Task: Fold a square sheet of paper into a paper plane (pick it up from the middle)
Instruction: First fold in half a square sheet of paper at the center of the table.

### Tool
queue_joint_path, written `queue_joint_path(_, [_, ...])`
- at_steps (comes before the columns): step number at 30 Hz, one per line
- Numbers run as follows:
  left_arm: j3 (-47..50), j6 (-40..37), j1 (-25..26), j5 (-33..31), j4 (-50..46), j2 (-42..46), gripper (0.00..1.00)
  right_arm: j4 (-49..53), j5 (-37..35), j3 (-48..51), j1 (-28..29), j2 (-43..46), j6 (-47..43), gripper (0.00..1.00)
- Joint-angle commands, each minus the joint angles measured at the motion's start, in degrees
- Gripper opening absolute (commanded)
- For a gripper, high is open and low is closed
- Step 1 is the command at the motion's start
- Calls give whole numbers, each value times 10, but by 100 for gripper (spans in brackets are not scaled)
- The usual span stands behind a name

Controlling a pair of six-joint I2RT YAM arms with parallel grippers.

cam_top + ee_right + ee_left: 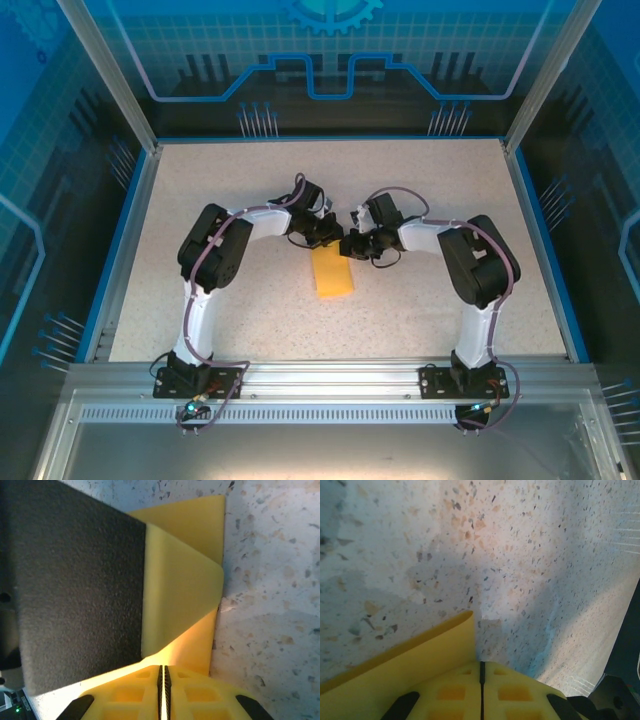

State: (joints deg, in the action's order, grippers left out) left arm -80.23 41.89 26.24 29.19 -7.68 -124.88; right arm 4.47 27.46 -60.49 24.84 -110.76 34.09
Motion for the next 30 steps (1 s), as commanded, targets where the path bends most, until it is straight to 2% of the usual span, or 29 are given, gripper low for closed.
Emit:
queue_joint_path(1, [-3, -16, -3, -11, -20, -13, 8, 29, 7, -14, 7, -18, -2, 13])
queue_joint_path(12, [11, -24, -5, -31, -26, -21, 7, 78, 47, 34, 14, 8, -18, 13])
queue_joint_path(25, [16, -30, -7, -37, -27, -22, 7, 78, 40, 205, 55, 119, 19, 13])
queue_joint_path(30, [17, -32, -7, -37, -28, -22, 7, 152, 12, 173, 50, 190, -3, 13])
